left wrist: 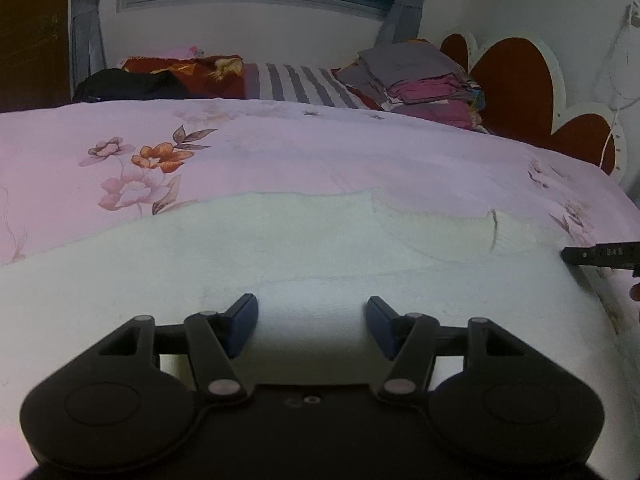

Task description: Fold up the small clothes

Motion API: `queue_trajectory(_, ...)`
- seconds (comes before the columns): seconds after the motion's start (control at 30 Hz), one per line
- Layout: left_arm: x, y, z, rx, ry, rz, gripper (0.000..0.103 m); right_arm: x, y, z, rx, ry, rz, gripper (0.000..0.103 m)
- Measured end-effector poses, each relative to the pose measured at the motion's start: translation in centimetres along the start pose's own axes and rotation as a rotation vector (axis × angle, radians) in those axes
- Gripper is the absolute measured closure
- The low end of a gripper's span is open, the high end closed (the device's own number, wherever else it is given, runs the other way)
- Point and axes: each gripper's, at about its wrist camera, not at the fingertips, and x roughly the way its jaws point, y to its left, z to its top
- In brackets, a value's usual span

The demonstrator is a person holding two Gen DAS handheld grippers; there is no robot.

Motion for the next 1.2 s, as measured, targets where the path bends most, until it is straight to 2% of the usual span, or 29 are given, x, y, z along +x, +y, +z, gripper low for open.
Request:
queue_trajectory(0.07,-0.7,-0.4,-0.6,0.024,-0.011,-0.013,0.043,-1.3,0.5,-0.9,-0.020,0.009,0.009,0.093)
queue_trajectory(0.17,-0.7,-0.8,-1.9,0.053,0.041,-0.005,0.042,-3.3,1.4,-3.2,-0.065,0.031,0.011,0.093)
queue_trajectory(0.23,-1.7,-1.2,-2.4,0.069,0.026,0.004,0.042,-4.6,1.9,-4.7,-0.094,0.042,0.002,0.093)
queue_trajectory(0.3,-2.3,-1.4,-2.6,0.066,0.017,-0.017,0.040,-6.2,2.1,-5.8,-0.099,0.028,-0.002,0.093)
queue_trajectory(0.37,-1.6,-1.6,-3.1,0.074,0.043,-0.011,0.038,-7.6,2.5,-6.9,-0.100,0.000,0.015,0.093)
queue_trajectory(0.43,-1.6,-1.8,-3.3,0.080,0.038,0.002,0.038,-7.1,3.0,-8.3,-0.109,0.041,-0.001,0.094)
queue_trajectory(0.47,-1.9,-1.8,-3.2,0.068,0.038,0.002,0.037,-7.2,3.2,-8.6,-0.109,0.027,-0.005,0.093)
queue_trajectory(0.5,-2.6,-1.6,-3.2,0.047,0.024,-0.005,0.030,-7.3,3.5,-8.4,-0.107,0.035,-0.011,0.093)
queue_trajectory(0.53,-3.2,-1.2,-3.3,0.027,0.008,-0.006,0.018,-7.8,3.6,-8.2,-0.092,0.035,-0.008,0.093)
queue_trajectory(0.57,-3.8,-0.8,-3.4,0.009,-0.011,0.000,0.013,-8.4,3.7,-8.0,-0.067,0.019,0.002,0.092)
queue_trajectory(0.6,-4.5,-0.2,-3.6,-0.005,-0.032,0.012,0.009,-9.0,3.6,-7.9,-0.054,0.002,-0.007,0.086)
queue_trajectory(0.63,-5.3,0.6,-3.9,-0.017,-0.050,0.027,0.009,-9.5,3.6,-8.0,-0.045,-0.017,-0.038,0.050)
queue_trajectory(0.67,-6.0,1.5,-4.2,-0.030,-0.058,0.045,0.009,-10.2,3.6,-8.1,-0.042,-0.041,-0.056,0.030)
queue_trajectory(0.77,-8.4,6.0,-5.5,-0.119,-0.091,0.120,0.017,-11.7,3.6,-8.7,-0.019,-0.059,-0.038,0.030)
queue_trajectory(0.83,-10.3,10.2,-6.7,-0.230,-0.107,0.187,0.025,-12.4,3.6,-8.9,-0.015,-0.076,-0.043,0.030)
queue_trajectory(0.93,-13.0,16.7,-8.7,-0.397,-0.129,0.314,0.030,-13.1,3.6,-9.3,0.020,-0.088,-0.041,0.030)
queue_trajectory(1.0,-14.5,20.1,-9.8,-0.470,-0.140,0.374,0.031,-13.1,3.7,-9.5,0.047,-0.088,-0.042,0.030)
queue_trajectory(1.03,-15.1,21.9,-10.5,-0.527,-0.146,0.383,0.034,-13.1,3.8,-9.7,0.055,-0.086,-0.046,0.030)
queue_trajectory(1.07,-15.6,23.9,-11.0,-0.595,-0.158,0.368,0.038,-13.1,4.0,-9.8,0.062,-0.083,-0.052,0.038)
queue_trajectory(1.1,-16.0,25.7,-11.6,-0.660,-0.181,0.342,0.049,-13.0,4.1,-10.0,0.070,-0.076,-0.058,0.044)
queue_trajectory(1.13,-16.3,27.1,-12.0,-0.709,-0.208,0.321,0.055,-12.7,4.2,-10.1,0.082,-0.062,-0.064,0.056)
queue_trajectory(1.2,-16.5,29.4,-12.5,-0.799,-0.253,0.271,0.056,-12.4,4.3,-10.2,0.112,-0.042,-0.069,0.058)
